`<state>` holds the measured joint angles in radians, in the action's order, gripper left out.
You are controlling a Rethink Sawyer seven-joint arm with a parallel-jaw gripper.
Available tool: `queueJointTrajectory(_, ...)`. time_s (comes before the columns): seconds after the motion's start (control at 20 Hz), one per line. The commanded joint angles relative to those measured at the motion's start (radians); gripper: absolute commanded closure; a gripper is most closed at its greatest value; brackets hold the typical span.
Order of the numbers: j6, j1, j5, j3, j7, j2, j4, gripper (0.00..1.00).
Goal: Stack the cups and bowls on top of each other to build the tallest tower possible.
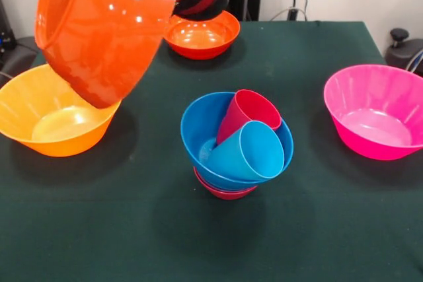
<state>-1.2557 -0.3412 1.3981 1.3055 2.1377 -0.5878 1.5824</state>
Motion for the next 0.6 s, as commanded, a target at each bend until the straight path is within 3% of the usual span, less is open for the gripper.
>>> queueJointTrajectory(0.05, -0.005, -0.006, 0.138, -0.163, -0.416, -0.075, -0.197, 1.00)
queueJointTrajectory(0.25, -0.017, -0.010, 0.207, -0.176, -0.496, -0.097, -0.234, 1.00)
queueJointTrajectory(0.6, -0.005, -0.003, 0.235, -0.179, -0.580, -0.115, -0.293, 1.00)
